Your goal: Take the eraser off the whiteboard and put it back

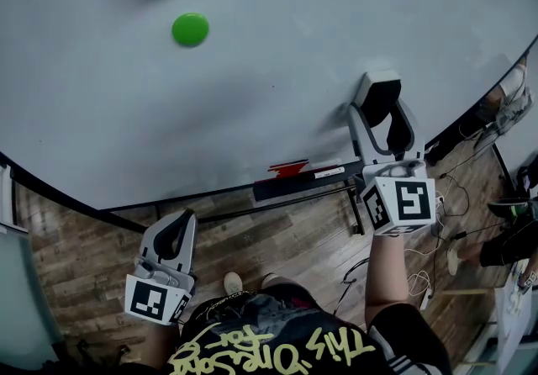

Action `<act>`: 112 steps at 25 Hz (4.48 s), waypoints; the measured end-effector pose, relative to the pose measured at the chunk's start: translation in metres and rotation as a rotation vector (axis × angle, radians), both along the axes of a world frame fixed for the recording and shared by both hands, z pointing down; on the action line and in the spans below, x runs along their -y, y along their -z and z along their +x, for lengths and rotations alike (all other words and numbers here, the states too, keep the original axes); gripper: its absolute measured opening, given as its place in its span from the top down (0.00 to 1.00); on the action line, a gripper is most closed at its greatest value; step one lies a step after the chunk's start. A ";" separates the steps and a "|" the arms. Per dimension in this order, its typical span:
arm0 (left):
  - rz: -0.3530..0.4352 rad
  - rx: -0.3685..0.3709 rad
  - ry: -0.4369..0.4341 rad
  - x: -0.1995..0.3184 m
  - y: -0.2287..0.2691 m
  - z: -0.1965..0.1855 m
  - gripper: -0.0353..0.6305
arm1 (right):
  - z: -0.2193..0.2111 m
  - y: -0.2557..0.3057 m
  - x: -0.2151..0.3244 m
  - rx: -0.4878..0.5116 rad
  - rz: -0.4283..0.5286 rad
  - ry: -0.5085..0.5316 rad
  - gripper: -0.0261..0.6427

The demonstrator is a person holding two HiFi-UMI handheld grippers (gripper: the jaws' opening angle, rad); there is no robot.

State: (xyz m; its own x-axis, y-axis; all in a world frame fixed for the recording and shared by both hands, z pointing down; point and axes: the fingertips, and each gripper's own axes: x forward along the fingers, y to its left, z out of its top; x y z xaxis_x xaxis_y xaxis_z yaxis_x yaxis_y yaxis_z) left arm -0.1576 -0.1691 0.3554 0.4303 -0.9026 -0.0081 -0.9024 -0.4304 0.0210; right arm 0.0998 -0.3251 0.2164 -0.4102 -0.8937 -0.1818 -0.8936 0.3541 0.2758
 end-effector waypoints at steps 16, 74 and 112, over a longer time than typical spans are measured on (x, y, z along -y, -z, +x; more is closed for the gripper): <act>0.000 0.006 0.020 -0.008 0.000 -0.013 0.94 | 0.003 -0.007 0.010 0.030 -0.041 -0.058 0.55; 0.021 0.027 -0.044 -0.013 0.005 -0.013 0.94 | 0.007 0.009 -0.045 0.132 0.041 0.022 0.57; 0.024 0.026 -0.110 -0.008 0.005 0.008 0.94 | 0.016 -0.001 -0.095 0.185 0.038 0.025 0.57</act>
State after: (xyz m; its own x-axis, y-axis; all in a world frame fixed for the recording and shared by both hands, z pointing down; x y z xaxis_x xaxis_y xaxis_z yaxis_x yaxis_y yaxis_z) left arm -0.1500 -0.1608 0.3508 0.5274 -0.8495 -0.0167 -0.8496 -0.5272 -0.0132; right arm 0.1160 -0.2297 0.2171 -0.3889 -0.8745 -0.2899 -0.9213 0.3694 0.1214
